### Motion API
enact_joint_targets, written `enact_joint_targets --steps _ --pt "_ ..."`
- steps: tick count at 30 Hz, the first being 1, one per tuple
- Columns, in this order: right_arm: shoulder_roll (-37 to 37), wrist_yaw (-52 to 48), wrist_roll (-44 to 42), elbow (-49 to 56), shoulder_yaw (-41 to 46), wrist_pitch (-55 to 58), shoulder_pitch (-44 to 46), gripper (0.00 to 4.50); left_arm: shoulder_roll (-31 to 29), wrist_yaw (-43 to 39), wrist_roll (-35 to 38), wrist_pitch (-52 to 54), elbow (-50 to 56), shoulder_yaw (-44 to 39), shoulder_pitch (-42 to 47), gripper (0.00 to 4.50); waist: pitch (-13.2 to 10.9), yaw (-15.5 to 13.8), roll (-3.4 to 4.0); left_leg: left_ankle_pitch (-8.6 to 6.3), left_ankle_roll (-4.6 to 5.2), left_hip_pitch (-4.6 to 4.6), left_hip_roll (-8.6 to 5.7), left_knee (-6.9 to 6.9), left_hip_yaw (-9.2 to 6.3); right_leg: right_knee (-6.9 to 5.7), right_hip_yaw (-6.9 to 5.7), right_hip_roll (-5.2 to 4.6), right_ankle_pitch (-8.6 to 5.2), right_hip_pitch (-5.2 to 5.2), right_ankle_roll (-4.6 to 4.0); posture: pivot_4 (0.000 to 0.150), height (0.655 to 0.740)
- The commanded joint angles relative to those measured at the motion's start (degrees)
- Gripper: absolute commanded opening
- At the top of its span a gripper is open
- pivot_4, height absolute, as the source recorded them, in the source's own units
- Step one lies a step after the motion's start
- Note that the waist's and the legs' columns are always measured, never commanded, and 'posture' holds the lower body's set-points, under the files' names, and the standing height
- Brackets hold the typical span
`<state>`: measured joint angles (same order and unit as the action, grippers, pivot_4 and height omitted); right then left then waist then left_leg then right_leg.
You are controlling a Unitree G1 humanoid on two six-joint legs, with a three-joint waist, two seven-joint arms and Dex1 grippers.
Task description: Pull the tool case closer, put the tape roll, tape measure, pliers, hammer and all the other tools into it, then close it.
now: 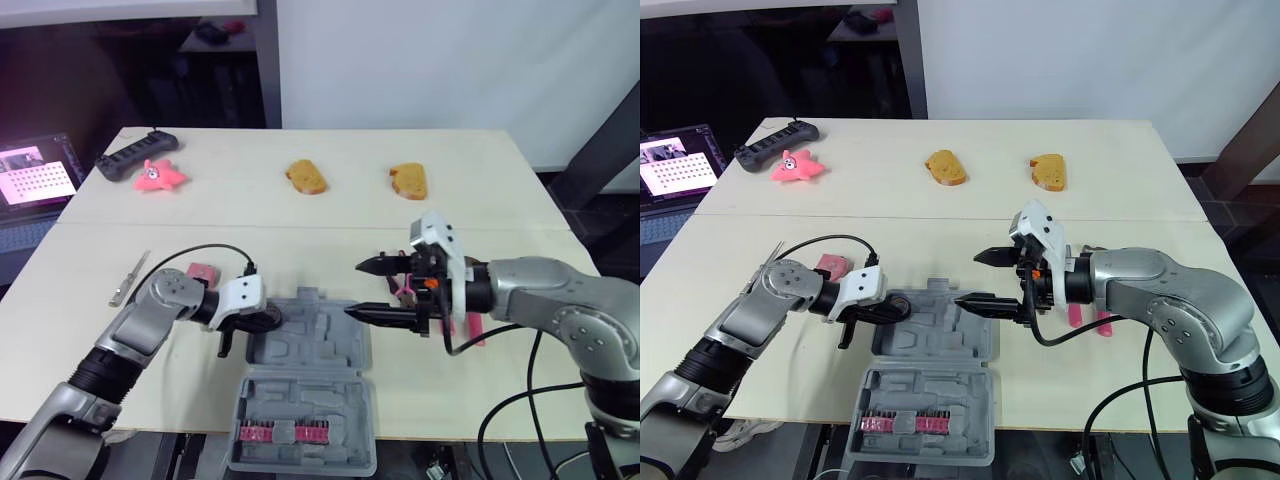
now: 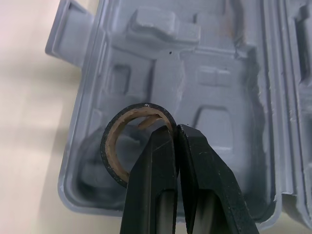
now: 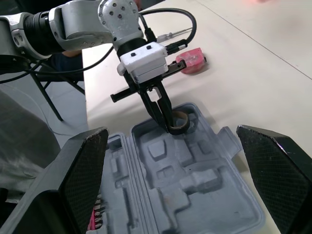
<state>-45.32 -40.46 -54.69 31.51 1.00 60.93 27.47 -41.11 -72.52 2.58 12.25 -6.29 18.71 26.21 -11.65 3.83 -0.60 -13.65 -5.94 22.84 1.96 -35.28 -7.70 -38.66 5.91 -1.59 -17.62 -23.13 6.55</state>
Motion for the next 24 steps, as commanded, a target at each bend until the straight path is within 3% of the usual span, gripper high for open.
enact_joint_targets --steps 1,19,22,24 --pt "0.0 -0.4 0.3 0.1 1.0 -1.2 0.4 4.5 -0.1 1.2 -1.0 -1.7 -0.9 -0.7 0.5 0.13 0.0 0.0 0.0 0.0 0.0 0.0 0.0 0.0 0.0 0.0 0.0 0.0 0.0 0.0 0.0 0.15 0.74" --pt "-0.1 -1.6 0.8 -0.2 0.6 -1.1 0.9 4.5 1.4 2.7 -1.6 -2.6 -3.1 -0.6 2.4 0.13 0.0 0.0 0.0 0.0 0.0 0.0 0.0 0.0 0.0 0.0 0.0 0.0 0.0 0.0 0.0 0.15 0.74" --pt "0.0 -1.8 0.8 -0.2 0.5 -1.2 0.8 4.5 1.3 2.3 -0.7 -1.4 -2.3 -1.6 2.9 1.08 0.0 0.0 0.0 0.0 0.0 0.0 0.0 0.0 0.0 0.0 0.0 0.0 0.0 0.0 0.0 0.15 0.74" --pt "0.0 -2.1 0.9 -0.3 0.5 -1.1 1.0 4.5 0.1 1.6 0.0 -0.2 -0.8 -2.7 3.4 1.99 0.0 0.0 0.0 0.0 0.0 0.0 0.0 0.0 0.0 0.0 0.0 0.0 0.0 0.0 0.0 0.15 0.74"
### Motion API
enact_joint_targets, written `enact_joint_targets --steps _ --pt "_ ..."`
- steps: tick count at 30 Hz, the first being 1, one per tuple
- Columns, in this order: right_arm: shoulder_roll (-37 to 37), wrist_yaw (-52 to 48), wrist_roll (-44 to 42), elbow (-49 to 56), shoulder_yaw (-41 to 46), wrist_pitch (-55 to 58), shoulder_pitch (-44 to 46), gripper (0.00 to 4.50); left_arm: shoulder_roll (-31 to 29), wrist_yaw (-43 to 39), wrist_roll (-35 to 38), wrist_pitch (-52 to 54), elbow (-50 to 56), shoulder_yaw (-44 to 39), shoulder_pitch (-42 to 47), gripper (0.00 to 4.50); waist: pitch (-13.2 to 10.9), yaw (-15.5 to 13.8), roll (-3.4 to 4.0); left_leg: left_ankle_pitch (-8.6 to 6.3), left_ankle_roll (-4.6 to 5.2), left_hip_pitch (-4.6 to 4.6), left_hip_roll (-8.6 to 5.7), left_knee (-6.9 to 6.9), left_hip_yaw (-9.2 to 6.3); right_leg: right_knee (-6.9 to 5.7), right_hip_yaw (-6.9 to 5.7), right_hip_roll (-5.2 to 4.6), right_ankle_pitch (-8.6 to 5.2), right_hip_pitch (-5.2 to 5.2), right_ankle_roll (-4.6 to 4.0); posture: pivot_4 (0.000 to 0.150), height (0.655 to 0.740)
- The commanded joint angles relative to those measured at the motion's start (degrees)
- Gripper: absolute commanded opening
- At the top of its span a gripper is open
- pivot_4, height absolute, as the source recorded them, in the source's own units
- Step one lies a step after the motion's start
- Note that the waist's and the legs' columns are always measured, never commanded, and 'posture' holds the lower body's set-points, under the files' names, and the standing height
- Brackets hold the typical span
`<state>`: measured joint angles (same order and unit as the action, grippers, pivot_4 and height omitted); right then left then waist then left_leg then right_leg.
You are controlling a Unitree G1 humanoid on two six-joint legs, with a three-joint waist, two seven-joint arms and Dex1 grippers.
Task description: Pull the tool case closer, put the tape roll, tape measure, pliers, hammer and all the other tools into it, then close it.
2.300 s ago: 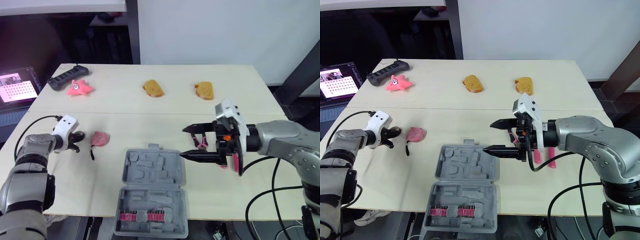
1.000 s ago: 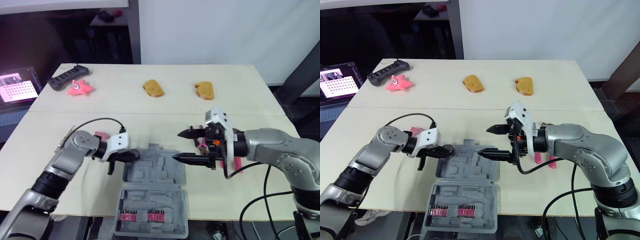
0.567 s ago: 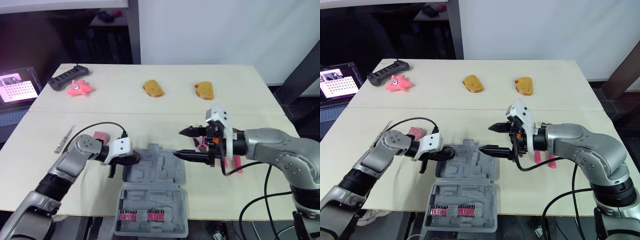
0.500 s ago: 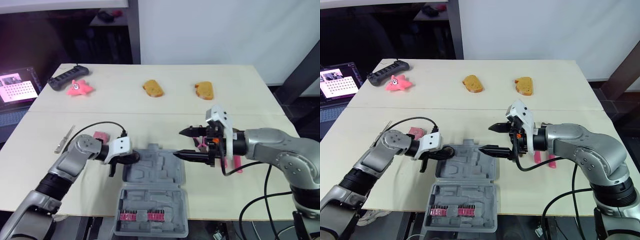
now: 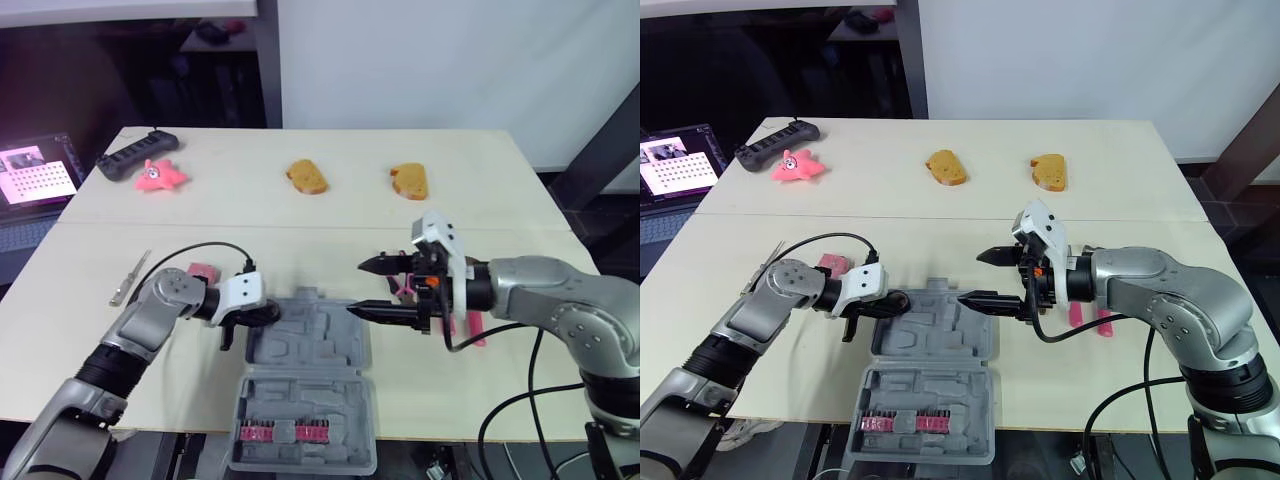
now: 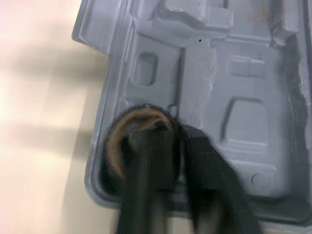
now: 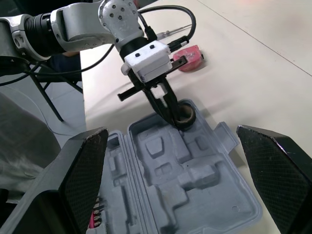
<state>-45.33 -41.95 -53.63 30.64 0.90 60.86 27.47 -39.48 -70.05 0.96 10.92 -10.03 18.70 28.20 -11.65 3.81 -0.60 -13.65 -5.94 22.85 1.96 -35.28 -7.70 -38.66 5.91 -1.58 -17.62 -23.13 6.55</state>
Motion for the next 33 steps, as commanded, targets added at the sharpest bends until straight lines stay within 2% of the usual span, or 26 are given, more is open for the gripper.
enact_joint_targets --steps 1,5,9,12,15,24,33 --pt "0.0 -0.7 -0.2 0.5 0.6 -1.0 1.0 4.5 -2.1 -1.0 1.8 1.5 3.5 -3.1 1.6 1.99 0.0 0.0 0.0 0.0 0.0 0.0 0.0 0.0 0.0 0.0 0.0 0.0 0.0 0.0 0.0 0.15 0.74" --pt "-0.3 -1.0 -0.3 0.2 1.0 -0.8 1.0 4.5 -3.0 0.2 3.8 5.5 7.1 -5.9 1.6 1.99 0.0 0.1 0.0 0.0 0.0 -0.01 0.0 0.0 0.0 0.0 0.0 0.0 0.0 0.0 0.0 0.15 0.74" --pt "-0.7 -1.6 -0.5 -0.5 1.4 -0.6 1.3 4.5 -3.4 0.0 9.6 12.5 14.0 -9.8 -2.2 1.99 0.0 0.1 0.0 0.0 0.0 0.0 0.0 0.0 0.01 0.01 0.01 -0.02 0.0 0.0 0.01 0.15 0.74" --pt "-0.6 -2.1 -0.3 -0.9 0.6 -0.6 2.0 4.5 -1.8 2.2 11.2 12.6 12.2 -11.5 -4.7 1.99 0.0 0.1 0.0 0.0 0.0 -0.02 0.0 0.01 0.0 0.0 0.0 -0.01 0.0 0.0 0.01 0.15 0.74" --pt "-0.5 -2.5 -0.2 -1.1 0.2 -0.5 2.5 4.5 -0.3 4.4 10.7 9.9 10.2 -11.8 -6.0 0.74 0.0 0.0 0.0 0.0 0.0 -0.02 0.0 -0.02 0.0 -0.01 0.0 -0.01 0.0 0.01 0.0 0.15 0.74" --pt "-0.9 -3.0 -0.3 -1.1 0.2 0.0 2.9 4.5 3.1 7.6 10.0 3.6 4.4 -11.5 -6.6 0.74 0.0 -0.1 0.0 0.0 0.0 -0.01 0.0 -0.02 0.0 0.0 0.0 -0.01 0.0 0.01 0.0 0.15 0.74" --pt "-0.7 -2.7 -0.2 -1.0 0.0 -0.1 2.8 4.5 6.9 7.2 8.2 -5.9 -4.8 -9.6 -6.9 0.74 0.0 -0.3 0.0 0.0 0.0 -0.01 0.0 -0.02 0.01 0.0 0.0 -0.02 0.0 0.01 0.0 0.15 0.74"
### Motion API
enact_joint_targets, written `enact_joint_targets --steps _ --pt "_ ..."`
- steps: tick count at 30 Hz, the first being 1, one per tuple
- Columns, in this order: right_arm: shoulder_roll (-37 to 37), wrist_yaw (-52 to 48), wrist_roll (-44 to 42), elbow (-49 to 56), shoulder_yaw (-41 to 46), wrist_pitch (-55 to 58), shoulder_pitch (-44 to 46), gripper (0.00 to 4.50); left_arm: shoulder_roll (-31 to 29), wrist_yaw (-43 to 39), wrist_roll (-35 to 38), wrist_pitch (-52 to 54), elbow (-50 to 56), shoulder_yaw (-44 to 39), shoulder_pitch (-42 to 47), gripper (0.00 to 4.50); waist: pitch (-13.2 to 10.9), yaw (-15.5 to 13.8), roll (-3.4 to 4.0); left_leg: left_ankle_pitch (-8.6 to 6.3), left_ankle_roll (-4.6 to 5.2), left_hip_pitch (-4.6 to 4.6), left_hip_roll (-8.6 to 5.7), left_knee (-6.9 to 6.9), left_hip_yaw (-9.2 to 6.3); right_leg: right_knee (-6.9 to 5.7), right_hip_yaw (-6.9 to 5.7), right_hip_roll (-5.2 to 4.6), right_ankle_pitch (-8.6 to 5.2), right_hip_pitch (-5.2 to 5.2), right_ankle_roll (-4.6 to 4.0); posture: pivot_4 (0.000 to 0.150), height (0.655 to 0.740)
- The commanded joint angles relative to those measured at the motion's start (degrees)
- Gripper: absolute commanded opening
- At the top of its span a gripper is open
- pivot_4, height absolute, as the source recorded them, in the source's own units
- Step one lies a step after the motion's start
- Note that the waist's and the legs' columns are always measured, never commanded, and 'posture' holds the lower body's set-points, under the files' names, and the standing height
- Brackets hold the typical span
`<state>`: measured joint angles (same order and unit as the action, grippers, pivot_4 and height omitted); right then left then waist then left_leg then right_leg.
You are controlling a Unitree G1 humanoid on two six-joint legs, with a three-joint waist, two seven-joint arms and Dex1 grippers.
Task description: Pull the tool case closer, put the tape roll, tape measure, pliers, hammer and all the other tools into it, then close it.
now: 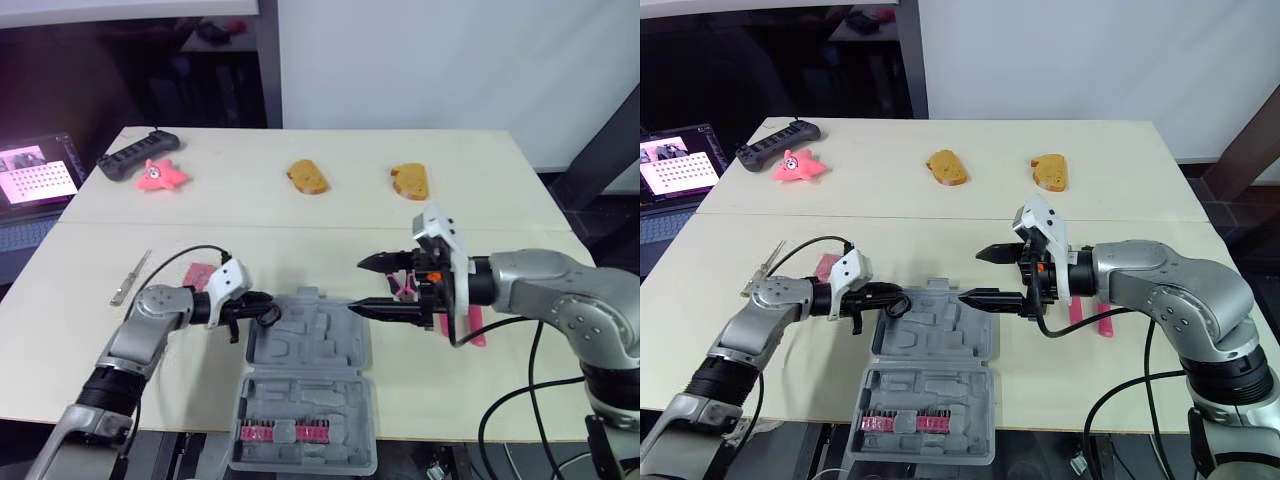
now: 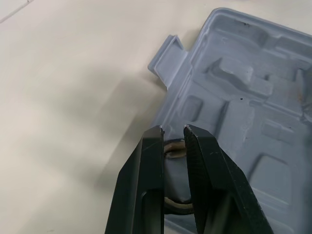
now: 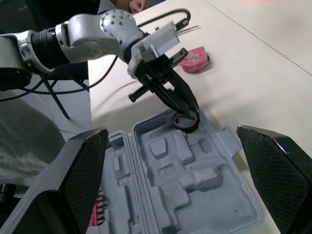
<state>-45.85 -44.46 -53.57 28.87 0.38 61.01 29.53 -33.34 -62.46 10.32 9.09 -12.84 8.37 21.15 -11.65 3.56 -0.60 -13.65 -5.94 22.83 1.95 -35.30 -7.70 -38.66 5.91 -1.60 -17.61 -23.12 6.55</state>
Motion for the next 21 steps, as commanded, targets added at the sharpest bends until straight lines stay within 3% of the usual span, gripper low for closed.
enact_joint_targets --steps 1,11,16,19,21 --pt "-0.1 -0.2 -0.2 0.9 0.5 -0.3 0.7 4.5 1.3 -0.4 -1.2 -4.8 -2.9 0.9 -0.2 0.74 0.0 0.0 0.0 0.0 0.0 0.0 0.0 0.0 0.0 0.0 0.0 0.0 0.0 0.0 0.0 0.15 0.74" --pt "-0.4 -0.2 0.0 0.9 0.5 -0.3 0.5 4.5 1.9 -0.6 -4.0 -15.8 -12.9 2.1 -2.3 0.74 0.0 -0.3 0.03 0.0 0.0 -0.41 0.0 0.05 0.0 0.05 0.0 0.0 -0.01 0.39 0.0 0.15 0.74" --pt "-0.7 -2.8 -1.8 -0.7 2.2 -0.5 -0.5 4.5 0.8 -1.8 1.4 -11.5 -8.7 -1.8 -0.4 0.74 0.0 -0.2 0.04 0.0 0.0 -0.41 0.0 0.05 0.0 0.06 0.0 0.01 -0.01 0.4 0.0 0.15 0.74" --pt "-2.4 -5.8 0.1 -1.8 3.5 -3.3 -3.8 4.5 -2.0 -4.2 5.3 -6.0 -1.9 -3.8 -1.9 1.59 0.0 -0.2 0.01 0.0 0.0 -0.37 0.0 0.06 -0.01 0.06 0.0 0.01 -0.01 0.38 0.0 0.15 0.74" --pt "-4.8 -8.2 3.3 -2.5 4.4 -6.7 -8.0 4.5 -4.7 -4.4 8.1 -2.6 2.6 -7.1 -3.9 2.6 0.0 -0.2 0.01 0.0 0.0 -0.34 0.0 0.07 0.0 0.08 0.0 0.0 -0.01 0.36 0.01 0.15 0.74"
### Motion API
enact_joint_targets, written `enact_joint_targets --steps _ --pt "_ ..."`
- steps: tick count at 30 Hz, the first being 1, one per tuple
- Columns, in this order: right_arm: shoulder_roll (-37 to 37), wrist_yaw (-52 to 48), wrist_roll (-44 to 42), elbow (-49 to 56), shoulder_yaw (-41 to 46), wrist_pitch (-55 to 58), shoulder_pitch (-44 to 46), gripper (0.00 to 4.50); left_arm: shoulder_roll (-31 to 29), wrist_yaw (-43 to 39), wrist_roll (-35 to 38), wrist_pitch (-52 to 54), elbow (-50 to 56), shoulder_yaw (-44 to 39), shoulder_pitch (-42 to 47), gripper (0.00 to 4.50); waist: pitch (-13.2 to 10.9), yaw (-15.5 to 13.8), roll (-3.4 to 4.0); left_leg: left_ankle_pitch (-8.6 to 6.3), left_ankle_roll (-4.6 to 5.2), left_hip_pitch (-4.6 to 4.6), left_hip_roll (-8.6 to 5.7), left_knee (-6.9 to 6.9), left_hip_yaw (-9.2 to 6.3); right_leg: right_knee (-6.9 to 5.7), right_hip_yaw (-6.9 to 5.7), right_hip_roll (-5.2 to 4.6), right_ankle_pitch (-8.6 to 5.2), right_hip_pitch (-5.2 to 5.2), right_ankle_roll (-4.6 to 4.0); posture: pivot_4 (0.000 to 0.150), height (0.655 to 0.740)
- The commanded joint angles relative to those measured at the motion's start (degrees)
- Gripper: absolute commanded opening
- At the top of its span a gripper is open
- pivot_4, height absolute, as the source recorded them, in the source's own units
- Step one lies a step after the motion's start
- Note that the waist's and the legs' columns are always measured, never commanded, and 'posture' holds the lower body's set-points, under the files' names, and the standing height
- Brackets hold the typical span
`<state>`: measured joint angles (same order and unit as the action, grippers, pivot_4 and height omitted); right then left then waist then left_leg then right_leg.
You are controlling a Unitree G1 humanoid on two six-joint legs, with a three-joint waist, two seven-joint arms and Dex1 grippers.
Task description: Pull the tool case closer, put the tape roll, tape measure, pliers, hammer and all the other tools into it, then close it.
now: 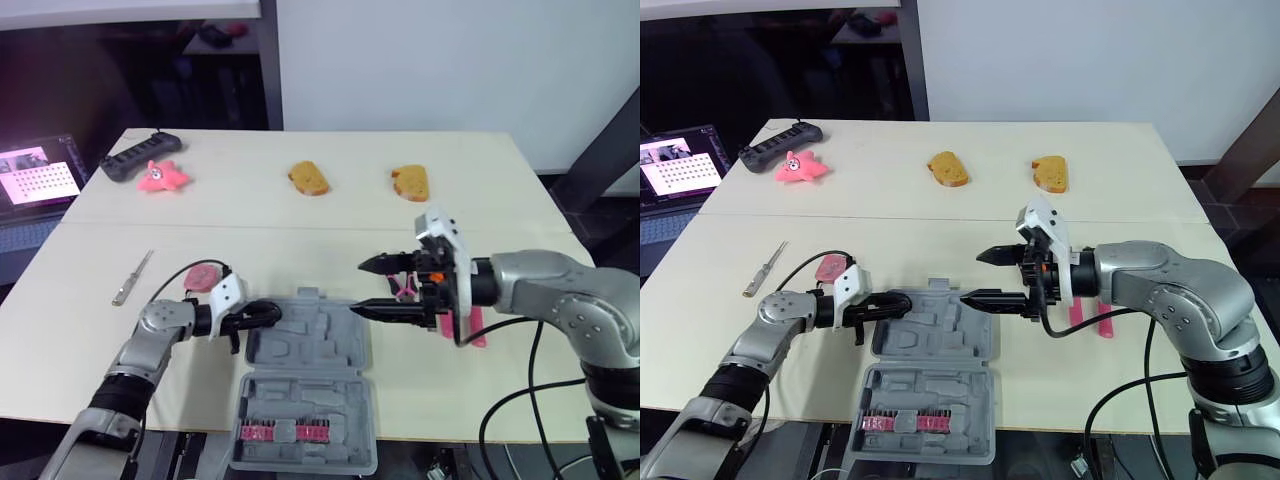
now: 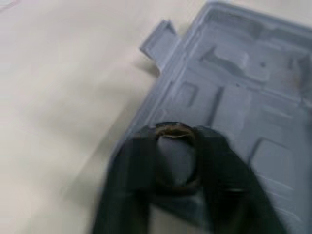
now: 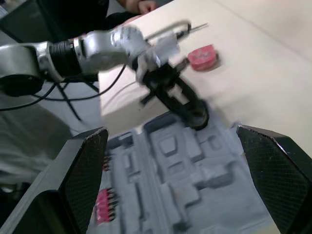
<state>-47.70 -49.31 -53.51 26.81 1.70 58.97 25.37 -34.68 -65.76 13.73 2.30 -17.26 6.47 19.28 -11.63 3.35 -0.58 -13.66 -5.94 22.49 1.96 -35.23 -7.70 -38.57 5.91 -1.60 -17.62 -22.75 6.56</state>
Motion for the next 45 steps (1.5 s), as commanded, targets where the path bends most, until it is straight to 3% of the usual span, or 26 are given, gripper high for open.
enact_joint_targets --steps 1,3,4,11,16,19,24,30,36,45 --pt "-4.2 -4.4 5.0 -0.9 3.5 -6.6 -6.0 4.5 -4.8 -0.8 5.4 5.0 8.6 -6.8 -3.2 3.11 0.0 -0.1 0.0 -0.01 0.01 0.0 0.0 0.03 0.0 0.06 0.0 -0.01 0.0 0.01 0.0 0.15 0.74" --pt "-5.5 -5.4 7.9 -3.2 5.4 -10.4 -10.0 4.5 -7.9 0.1 6.8 6.5 11.3 -11.0 -6.2 4.25 0.0 0.0 0.0 -0.01 0.02 0.0 0.0 0.03 0.01 0.11 0.0 -0.02 0.0 0.01 0.0 0.15 0.74" --pt "-5.7 -5.7 10.4 -5.5 6.5 -13.8 -12.0 4.5 -9.4 0.6 7.6 6.9 11.8 -14.0 -8.1 4.44 0.0 0.1 0.0 -0.01 0.02 -0.01 0.0 0.03 0.01 0.11 0.0 -0.02 0.0 0.02 0.0 0.15 0.74" --pt "-4.4 -8.5 21.1 -21.8 15.7 -33.1 -23.9 4.5 -14.1 3.0 9.4 3.3 9.4 -31.3 -23.9 4.44 0.0 0.3 0.0 -0.02 0.02 -0.04 0.01 0.07 0.07 0.24 0.01 -0.05 -0.01 0.07 0.0 0.15 0.74" --pt "-2.0 -10.0 21.6 -33.9 24.4 -41.1 -28.9 4.5 -10.8 2.9 10.4 -4.2 2.6 -45.1 -40.4 4.44 0.0 0.7 -0.01 -0.03 0.03 -0.07 0.02 0.11 0.15 0.38 0.07 -0.04 -0.03 0.11 -0.03 0.15 0.74" --pt "-1.4 -10.4 22.0 -36.7 25.2 -43.3 -28.9 4.5 -9.4 2.7 10.7 -7.0 -0.3 -47.1 -43.5 4.44 0.0 0.7 -0.01 -0.05 0.06 -0.13 0.03 0.13 0.29 0.42 0.17 -0.03 -0.13 0.11 -0.19 0.15 0.74" --pt "-0.9 -12.5 24.7 -43.4 23.2 -48.0 -25.7 4.5 -8.0 4.2 13.6 -5.3 -0.5 -48.5 -42.7 4.44 0.0 -0.4 -0.09 -0.03 0.03 -0.21 0.02 -0.08 0.31 0.44 0.2 -0.04 -0.16 0.36 -0.26 0.15 0.74" --pt "-1.5 -14.4 22.8 -38.3 18.4 -41.8 -19.0 4.5 -6.9 6.9 15.6 -3.7 3.5 -49.7 -43.3 4.44 0.0 0.4 -0.04 -0.03 0.03 -0.2 0.04 0.07 0.37 0.45 0.25 -0.04 -0.11 0.3 -0.17 0.15 0.74" --pt "-2.8 -19.0 20.3 -26.0 7.0 -29.1 -6.7 4.5 -1.4 12.1 18.1 1.0 17.0 -51.8 -50.8 4.44 0.0 1.2 -0.02 -0.03 0.03 -0.23 0.11 0.08 0.46 0.44 0.29 -0.02 -0.04 0.26 -0.06 0.15 0.74" --pt "-2.8 -23.4 14.9 -15.4 -3.5 -13.6 11.9 4.5 10.6 24.2 20.4 5.6 39.7 -50.4 -58.3 4.44 0.0 -0.9 -0.12 -0.04 0.01 -0.05 0.07 -0.04 0.49 0.63 0.29 -0.09 -0.14 0.23 -0.22 0.15 0.74"
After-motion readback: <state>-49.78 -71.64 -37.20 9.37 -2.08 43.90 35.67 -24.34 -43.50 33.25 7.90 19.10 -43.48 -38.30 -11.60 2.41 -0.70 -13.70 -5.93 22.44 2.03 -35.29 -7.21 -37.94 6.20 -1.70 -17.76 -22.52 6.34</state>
